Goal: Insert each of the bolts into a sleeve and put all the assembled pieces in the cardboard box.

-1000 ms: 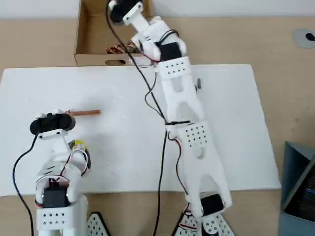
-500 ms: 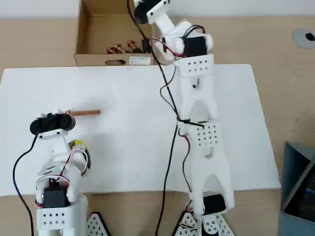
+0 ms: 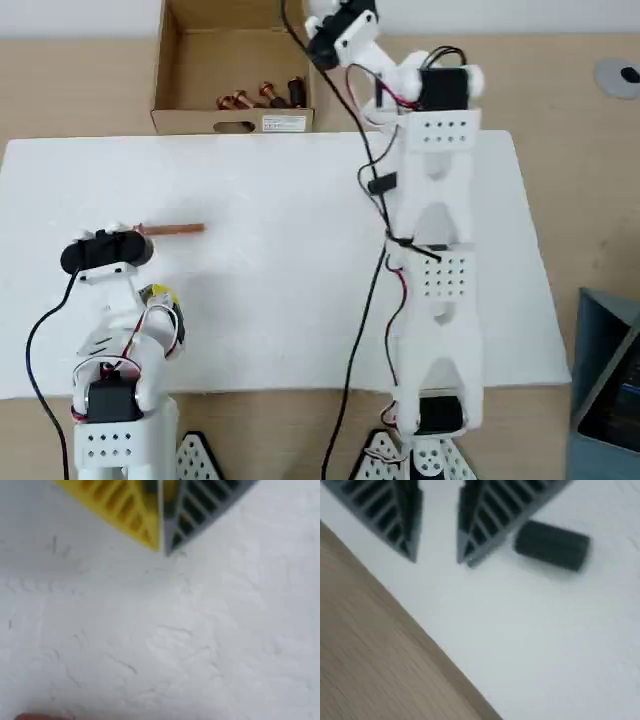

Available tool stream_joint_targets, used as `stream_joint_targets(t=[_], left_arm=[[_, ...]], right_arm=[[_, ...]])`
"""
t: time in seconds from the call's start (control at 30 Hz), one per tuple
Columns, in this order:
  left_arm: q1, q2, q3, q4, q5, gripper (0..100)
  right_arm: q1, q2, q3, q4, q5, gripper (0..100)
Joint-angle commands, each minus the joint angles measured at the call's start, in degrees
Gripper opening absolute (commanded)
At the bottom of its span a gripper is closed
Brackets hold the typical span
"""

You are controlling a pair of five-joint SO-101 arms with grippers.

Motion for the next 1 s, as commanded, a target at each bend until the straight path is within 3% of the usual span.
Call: stream_joint_targets(t=[0.0, 0.4, 0.63, 0.97], left_arm=[[-0.4, -0.4, -0.4, -0.4, 0.0, 0], [-0.4, -0.4, -0.4, -0.4, 0.1, 0], [-0.4, -0.4, -0.4, -0.4, 0.1, 0], [-0.4, -0.4, -0.4, -0.4, 0.1, 0]], right_arm=[[2.2, -4.9, 2.6, 1.2, 5.0, 5.8], [3.0, -21.1, 37.8, 0.8, 15.0, 10.2], [3.1, -21.4, 43.0, 0.4, 22.5, 13.8], [2.3, -21.4, 54.0, -9.8, 29.6, 15.2]])
